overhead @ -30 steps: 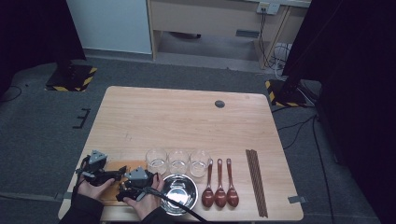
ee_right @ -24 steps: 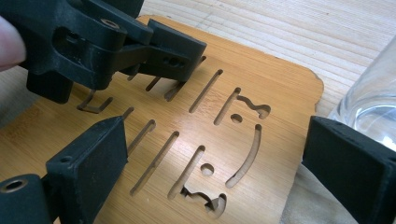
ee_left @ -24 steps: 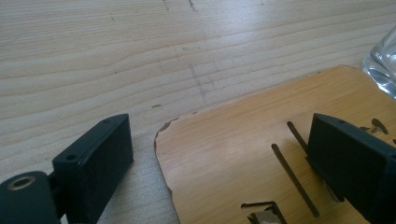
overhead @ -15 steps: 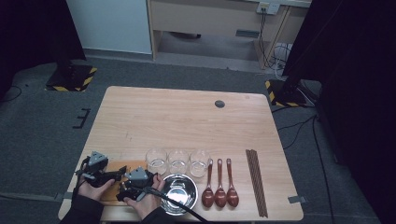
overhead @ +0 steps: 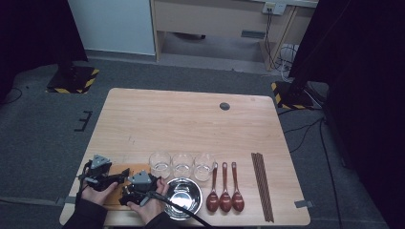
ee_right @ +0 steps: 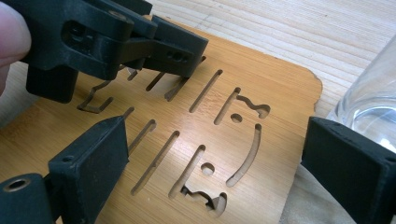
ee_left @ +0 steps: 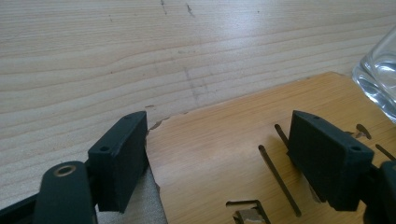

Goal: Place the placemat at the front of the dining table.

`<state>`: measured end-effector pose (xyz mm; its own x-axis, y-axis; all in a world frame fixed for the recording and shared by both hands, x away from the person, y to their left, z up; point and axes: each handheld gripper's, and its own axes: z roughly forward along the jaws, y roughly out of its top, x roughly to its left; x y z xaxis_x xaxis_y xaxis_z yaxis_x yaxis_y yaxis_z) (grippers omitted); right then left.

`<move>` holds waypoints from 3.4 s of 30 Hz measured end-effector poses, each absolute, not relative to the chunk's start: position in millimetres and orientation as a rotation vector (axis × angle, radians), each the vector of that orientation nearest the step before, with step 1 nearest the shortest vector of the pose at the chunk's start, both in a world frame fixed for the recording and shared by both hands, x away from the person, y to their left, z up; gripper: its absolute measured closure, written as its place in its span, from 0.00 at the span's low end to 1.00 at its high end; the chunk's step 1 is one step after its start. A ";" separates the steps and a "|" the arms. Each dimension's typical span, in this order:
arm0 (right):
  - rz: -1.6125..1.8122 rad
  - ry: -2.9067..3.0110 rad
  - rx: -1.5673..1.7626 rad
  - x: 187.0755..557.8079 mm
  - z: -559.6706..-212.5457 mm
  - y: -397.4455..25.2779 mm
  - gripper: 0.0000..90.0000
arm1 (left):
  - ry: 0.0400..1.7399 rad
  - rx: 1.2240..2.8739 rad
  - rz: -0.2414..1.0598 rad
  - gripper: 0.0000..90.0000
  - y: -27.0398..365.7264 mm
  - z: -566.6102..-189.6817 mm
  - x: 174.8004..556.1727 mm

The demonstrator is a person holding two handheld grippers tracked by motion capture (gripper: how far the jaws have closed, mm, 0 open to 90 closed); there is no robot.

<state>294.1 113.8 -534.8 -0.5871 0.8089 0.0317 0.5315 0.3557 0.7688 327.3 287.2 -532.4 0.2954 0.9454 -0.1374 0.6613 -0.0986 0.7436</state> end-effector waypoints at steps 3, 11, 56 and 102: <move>1.089 2.267 1.177 294.0 -534.7 113.7 0.09 | 1.442 1.838 0.494 0.23 287.3 -532.3 327.4; 1.091 2.264 1.172 294.4 -534.1 113.4 0.09 | 1.432 1.847 0.512 0.23 286.0 -529.1 328.4; 1.201 2.220 1.066 288.3 -497.8 112.2 0.10 | 1.432 1.763 0.574 0.23 293.1 -488.7 314.4; 1.263 2.126 0.967 302.9 -436.3 92.5 0.10 | 1.349 1.698 0.673 0.23 274.8 -423.6 328.1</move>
